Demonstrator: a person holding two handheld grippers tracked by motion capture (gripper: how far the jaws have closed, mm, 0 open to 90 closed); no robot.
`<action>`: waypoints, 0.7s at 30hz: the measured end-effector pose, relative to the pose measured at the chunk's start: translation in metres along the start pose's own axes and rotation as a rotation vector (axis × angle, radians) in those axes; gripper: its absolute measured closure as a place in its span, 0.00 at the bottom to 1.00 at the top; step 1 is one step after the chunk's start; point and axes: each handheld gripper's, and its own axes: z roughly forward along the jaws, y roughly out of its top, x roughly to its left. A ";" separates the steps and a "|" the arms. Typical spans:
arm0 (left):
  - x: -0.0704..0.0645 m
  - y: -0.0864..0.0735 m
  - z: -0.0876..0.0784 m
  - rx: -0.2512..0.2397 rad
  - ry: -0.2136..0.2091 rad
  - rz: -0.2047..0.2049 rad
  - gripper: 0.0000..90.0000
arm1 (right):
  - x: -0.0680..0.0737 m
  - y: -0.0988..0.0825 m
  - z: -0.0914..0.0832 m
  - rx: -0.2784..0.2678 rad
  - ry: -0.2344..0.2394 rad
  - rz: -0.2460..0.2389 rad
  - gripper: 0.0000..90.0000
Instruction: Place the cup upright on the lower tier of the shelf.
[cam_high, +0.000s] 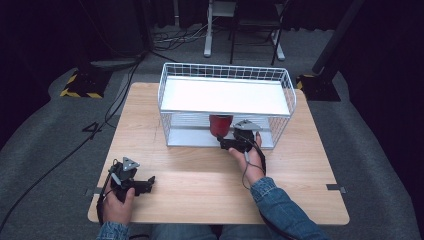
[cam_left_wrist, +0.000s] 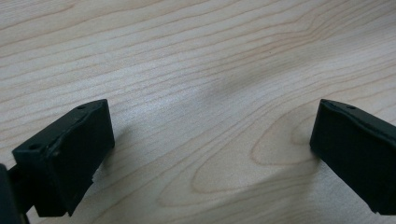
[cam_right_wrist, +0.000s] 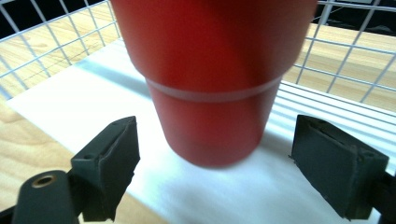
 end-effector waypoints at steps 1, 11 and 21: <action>0.000 0.000 0.000 0.000 0.000 0.000 0.00 | -0.001 0.000 -0.003 0.000 0.004 -0.003 0.18; 0.000 0.000 0.000 0.001 0.001 0.001 0.00 | -0.004 -0.008 -0.033 0.021 0.050 -0.032 0.18; 0.000 0.000 0.000 0.000 0.001 0.001 0.00 | -0.017 -0.008 -0.069 0.013 0.069 -0.032 0.18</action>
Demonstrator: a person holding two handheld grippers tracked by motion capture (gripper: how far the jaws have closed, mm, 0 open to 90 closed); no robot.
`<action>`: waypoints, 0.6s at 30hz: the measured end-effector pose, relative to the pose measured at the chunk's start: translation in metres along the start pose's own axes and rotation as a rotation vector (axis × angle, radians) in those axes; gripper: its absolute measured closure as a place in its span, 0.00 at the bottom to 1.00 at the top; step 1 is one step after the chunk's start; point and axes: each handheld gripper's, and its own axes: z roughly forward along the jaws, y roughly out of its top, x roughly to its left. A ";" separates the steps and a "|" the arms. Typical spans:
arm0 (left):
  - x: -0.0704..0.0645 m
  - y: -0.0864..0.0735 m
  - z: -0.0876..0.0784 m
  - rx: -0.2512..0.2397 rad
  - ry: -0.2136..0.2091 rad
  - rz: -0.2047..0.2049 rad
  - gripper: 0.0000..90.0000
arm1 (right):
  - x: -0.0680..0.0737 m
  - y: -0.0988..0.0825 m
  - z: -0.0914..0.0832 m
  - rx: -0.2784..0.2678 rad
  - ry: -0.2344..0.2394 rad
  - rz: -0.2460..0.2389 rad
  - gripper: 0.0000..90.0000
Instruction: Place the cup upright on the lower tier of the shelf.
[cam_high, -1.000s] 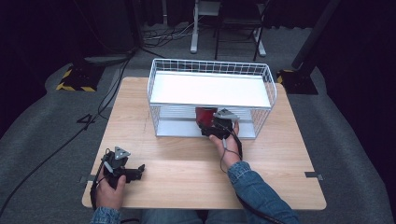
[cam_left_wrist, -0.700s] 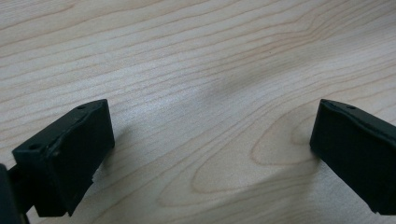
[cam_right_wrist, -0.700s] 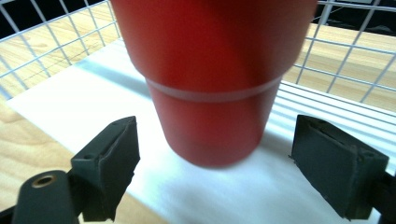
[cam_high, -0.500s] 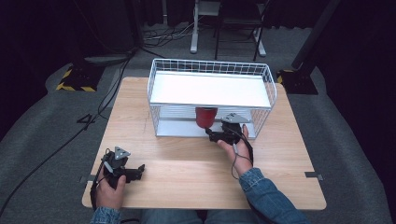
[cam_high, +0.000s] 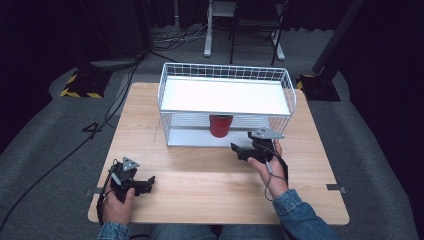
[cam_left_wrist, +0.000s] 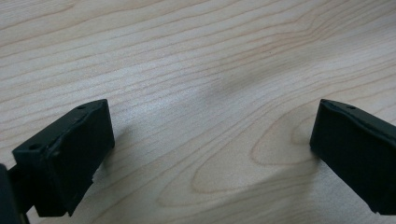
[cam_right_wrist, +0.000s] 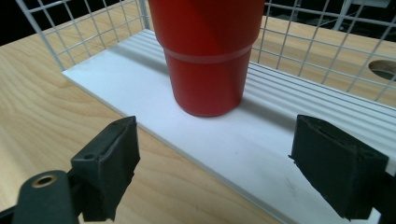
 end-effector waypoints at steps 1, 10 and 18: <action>0.000 0.000 0.000 0.000 0.000 0.000 0.00 | -0.001 0.000 -0.004 -0.002 0.002 -0.008 0.18; 0.000 0.000 0.000 0.000 0.000 0.000 0.00 | -0.016 -0.004 -0.040 0.002 0.008 -0.029 0.18; 0.000 0.000 0.000 0.000 0.000 0.000 0.00 | -0.025 -0.006 -0.067 0.007 0.030 -0.035 0.18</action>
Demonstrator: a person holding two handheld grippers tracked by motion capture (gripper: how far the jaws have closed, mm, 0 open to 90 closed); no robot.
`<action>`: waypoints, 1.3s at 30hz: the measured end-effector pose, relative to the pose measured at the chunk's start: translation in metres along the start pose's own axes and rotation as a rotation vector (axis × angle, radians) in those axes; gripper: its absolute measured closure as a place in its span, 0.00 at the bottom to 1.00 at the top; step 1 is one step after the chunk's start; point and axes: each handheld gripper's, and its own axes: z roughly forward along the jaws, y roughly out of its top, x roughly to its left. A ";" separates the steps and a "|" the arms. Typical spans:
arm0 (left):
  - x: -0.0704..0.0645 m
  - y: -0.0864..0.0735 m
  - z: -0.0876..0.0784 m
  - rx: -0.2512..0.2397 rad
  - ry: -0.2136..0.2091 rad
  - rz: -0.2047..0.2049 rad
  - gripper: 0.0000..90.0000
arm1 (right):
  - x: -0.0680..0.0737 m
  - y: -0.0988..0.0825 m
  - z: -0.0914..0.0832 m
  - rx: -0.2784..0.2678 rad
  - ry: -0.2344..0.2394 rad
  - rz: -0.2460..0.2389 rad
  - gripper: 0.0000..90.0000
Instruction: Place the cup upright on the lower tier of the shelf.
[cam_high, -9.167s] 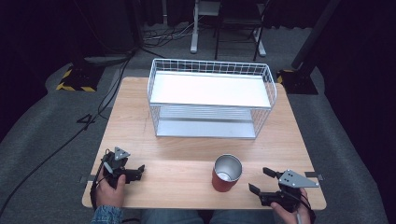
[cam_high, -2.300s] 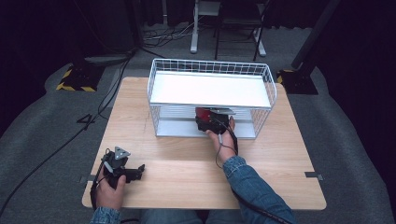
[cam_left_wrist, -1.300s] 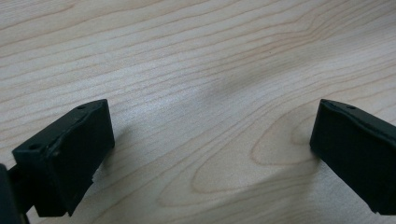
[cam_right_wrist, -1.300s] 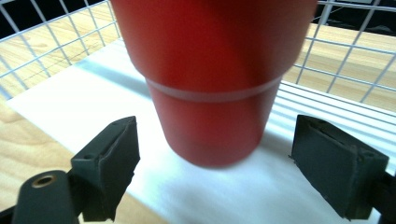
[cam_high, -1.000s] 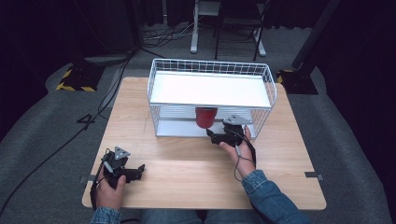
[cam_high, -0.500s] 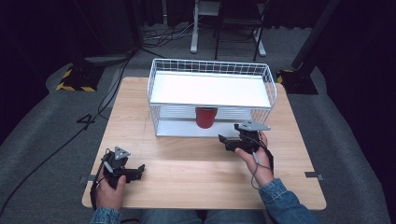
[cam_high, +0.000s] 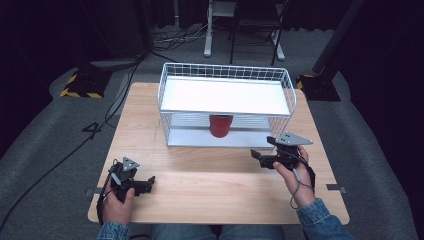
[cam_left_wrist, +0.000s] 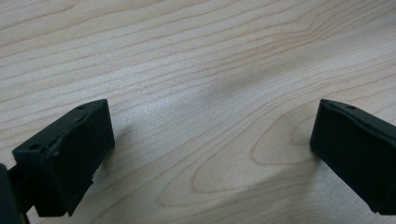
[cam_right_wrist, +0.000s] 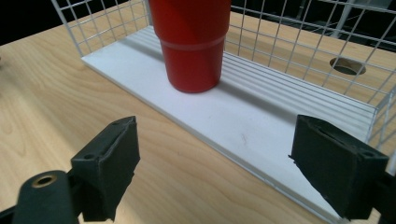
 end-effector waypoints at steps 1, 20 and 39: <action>0.000 0.000 0.000 0.000 0.000 0.000 0.00 | -0.001 -0.001 -0.003 0.002 0.001 -0.001 0.18; 0.000 0.000 0.000 0.000 0.000 -0.001 0.00 | -0.031 -0.044 -0.053 0.101 -0.043 0.059 0.18; 0.000 0.000 0.000 0.002 -0.001 0.000 0.00 | -0.051 -0.096 -0.060 0.259 -0.077 0.089 0.18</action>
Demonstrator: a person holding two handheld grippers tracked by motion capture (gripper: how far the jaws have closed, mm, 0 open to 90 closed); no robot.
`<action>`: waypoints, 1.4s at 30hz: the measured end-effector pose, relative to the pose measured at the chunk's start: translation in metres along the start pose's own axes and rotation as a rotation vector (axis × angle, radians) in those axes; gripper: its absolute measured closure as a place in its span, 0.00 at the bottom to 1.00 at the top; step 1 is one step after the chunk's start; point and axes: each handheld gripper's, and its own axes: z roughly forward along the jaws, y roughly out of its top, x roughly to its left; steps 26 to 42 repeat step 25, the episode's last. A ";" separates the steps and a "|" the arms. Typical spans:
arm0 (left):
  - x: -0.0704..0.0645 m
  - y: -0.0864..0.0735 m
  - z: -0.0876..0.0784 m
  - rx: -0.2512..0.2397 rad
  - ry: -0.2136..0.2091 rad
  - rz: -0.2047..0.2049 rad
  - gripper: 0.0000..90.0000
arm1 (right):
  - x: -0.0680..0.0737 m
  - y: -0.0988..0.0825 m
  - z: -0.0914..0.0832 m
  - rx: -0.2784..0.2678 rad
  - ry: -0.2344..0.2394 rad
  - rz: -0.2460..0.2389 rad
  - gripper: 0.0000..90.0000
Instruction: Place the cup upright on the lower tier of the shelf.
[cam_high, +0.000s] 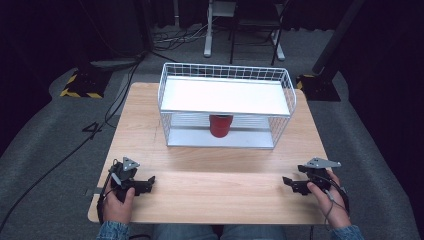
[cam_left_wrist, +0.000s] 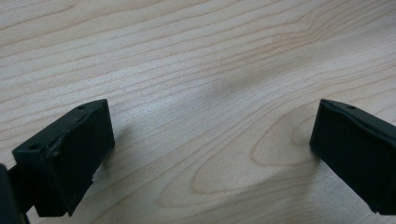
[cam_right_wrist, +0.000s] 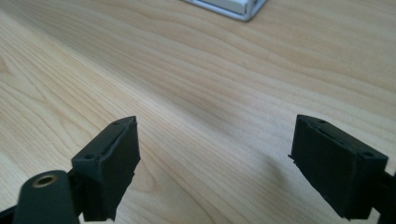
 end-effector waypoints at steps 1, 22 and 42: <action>0.000 0.000 0.000 0.000 0.000 -0.001 0.00 | -0.001 -0.002 0.001 0.006 -0.003 0.001 0.18; 0.000 0.000 0.001 -0.002 0.000 -0.007 0.00 | -0.003 -0.016 0.005 -0.012 -0.079 -0.010 0.13; 0.000 0.000 0.001 -0.002 0.000 -0.006 0.00 | -0.002 -0.016 0.005 -0.011 -0.079 -0.013 0.12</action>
